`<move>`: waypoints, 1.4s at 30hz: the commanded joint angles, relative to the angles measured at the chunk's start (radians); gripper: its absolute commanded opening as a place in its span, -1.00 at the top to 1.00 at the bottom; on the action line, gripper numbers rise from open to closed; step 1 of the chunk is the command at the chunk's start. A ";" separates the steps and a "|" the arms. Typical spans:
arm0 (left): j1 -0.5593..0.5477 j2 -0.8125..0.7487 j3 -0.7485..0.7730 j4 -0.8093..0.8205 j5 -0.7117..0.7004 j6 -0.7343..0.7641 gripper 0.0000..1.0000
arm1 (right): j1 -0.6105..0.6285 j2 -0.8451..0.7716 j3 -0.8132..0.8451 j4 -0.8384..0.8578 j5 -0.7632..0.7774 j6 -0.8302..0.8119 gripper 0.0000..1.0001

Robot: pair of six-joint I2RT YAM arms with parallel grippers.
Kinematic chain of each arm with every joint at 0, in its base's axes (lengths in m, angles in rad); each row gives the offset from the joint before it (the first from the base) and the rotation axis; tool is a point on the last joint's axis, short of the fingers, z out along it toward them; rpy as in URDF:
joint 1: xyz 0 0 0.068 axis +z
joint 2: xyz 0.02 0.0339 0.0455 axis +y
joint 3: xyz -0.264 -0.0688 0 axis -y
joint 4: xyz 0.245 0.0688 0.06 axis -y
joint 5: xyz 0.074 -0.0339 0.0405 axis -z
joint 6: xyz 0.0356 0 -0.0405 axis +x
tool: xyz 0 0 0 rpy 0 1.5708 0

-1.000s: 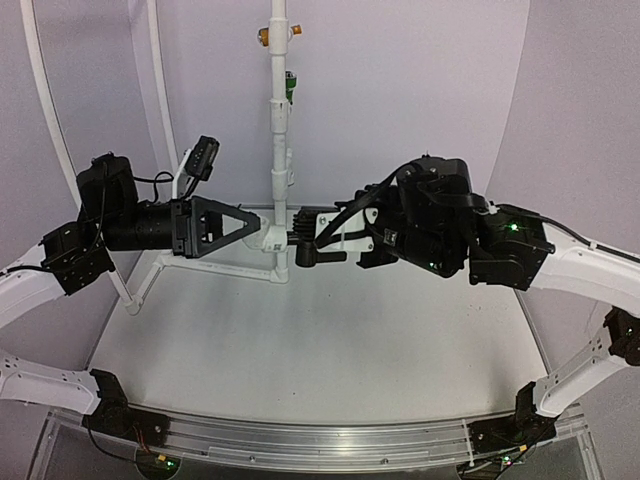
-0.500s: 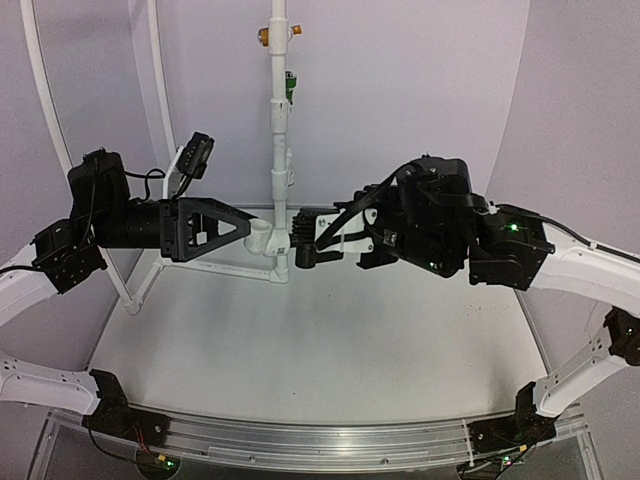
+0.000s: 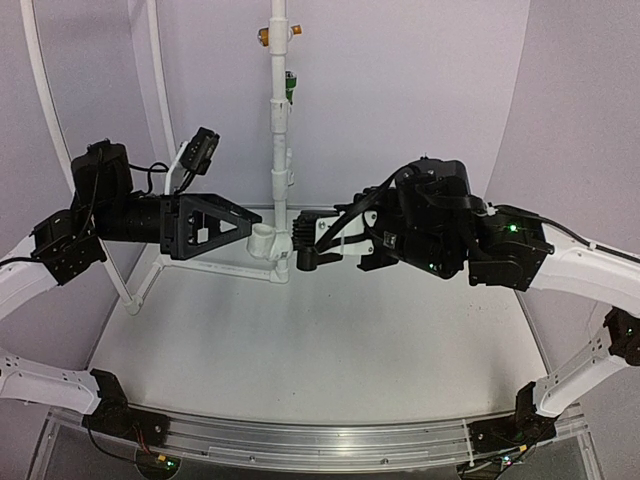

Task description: Install the water faucets

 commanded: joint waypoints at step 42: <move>-0.184 0.140 0.123 -0.384 -0.496 0.583 -0.56 | -0.065 0.093 0.189 -0.279 -0.089 0.283 1.00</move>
